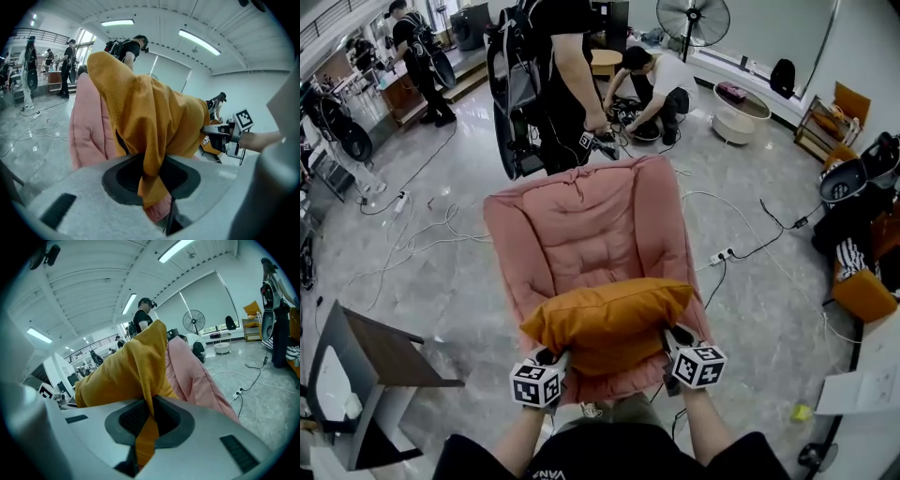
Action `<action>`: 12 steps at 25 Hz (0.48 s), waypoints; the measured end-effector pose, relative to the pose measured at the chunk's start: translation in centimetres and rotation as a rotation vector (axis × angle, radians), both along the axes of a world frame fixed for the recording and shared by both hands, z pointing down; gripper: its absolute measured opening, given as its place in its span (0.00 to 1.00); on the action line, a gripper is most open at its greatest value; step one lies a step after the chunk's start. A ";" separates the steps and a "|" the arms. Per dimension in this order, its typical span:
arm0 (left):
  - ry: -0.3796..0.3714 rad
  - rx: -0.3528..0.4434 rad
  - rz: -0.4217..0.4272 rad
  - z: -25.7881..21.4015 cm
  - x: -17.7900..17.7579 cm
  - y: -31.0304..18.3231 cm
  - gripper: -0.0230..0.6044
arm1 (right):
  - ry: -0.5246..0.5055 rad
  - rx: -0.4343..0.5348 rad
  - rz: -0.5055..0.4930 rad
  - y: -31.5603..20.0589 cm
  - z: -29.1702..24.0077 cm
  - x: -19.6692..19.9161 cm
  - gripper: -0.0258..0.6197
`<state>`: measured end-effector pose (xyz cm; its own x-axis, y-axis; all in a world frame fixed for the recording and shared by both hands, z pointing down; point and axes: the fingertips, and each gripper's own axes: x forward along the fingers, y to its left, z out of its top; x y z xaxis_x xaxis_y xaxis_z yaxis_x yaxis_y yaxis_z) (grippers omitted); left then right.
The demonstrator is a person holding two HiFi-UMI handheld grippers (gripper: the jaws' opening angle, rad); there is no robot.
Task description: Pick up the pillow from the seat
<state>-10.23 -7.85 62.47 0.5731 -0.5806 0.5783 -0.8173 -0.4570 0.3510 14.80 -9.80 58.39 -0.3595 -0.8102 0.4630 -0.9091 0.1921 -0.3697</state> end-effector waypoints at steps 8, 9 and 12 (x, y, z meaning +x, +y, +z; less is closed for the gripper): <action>0.001 0.049 0.051 -2.6 1.0 0.8 0.20 | 0.036 0.034 0.034 1.4 -2.7 1.0 0.09; 0.002 0.058 0.057 -3.0 1.0 0.7 0.19 | 0.041 0.043 0.040 1.5 -3.1 1.1 0.09; 0.009 0.094 0.074 -4.7 0.9 0.5 0.19 | 0.043 0.076 0.061 2.0 -4.6 0.9 0.08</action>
